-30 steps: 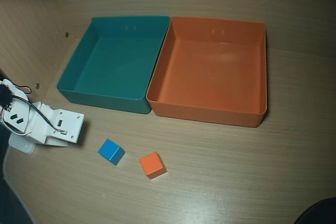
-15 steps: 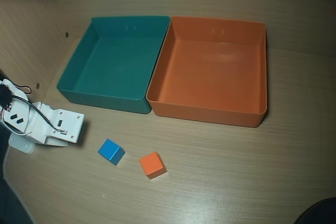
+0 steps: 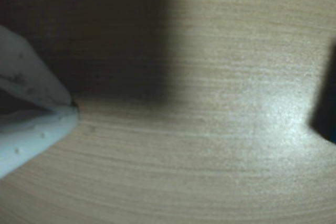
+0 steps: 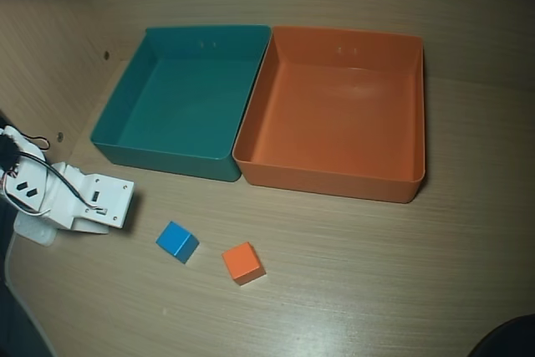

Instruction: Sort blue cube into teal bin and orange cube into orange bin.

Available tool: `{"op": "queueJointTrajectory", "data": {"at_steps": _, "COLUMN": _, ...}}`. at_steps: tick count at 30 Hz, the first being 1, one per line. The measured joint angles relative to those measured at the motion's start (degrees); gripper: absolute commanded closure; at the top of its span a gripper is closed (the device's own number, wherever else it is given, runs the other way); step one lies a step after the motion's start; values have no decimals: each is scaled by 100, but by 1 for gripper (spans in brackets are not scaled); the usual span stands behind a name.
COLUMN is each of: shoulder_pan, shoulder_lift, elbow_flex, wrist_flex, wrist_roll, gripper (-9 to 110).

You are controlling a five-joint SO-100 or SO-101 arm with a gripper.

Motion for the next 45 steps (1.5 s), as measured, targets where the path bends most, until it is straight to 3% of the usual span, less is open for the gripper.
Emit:
{"op": "queueJointTrajectory", "data": {"at_steps": 17, "shoulder_pan": 35, "shoulder_lift": -483, "elbow_flex": -202, "wrist_flex": -88, "wrist_roll": 44, "gripper": 100}}
{"op": "queueJointTrajectory", "data": {"at_steps": 29, "shoulder_pan": 457, "shoulder_lift": -5027, "elbow_flex": -4008, "wrist_flex": 26, "wrist_roll": 79, "gripper": 71}}
{"op": "queueJointTrajectory", "data": {"at_steps": 39, "shoulder_pan": 765, "shoulder_lift": -8341, "elbow_flex": -7233, "wrist_flex": 26, "wrist_roll": 79, "gripper": 69}}
{"op": "queueJointTrajectory", "data": {"at_steps": 45, "shoulder_pan": 976, "shoulder_lift": -9554, "elbow_flex": -8191, "wrist_flex": 26, "wrist_roll": 79, "gripper": 69}}
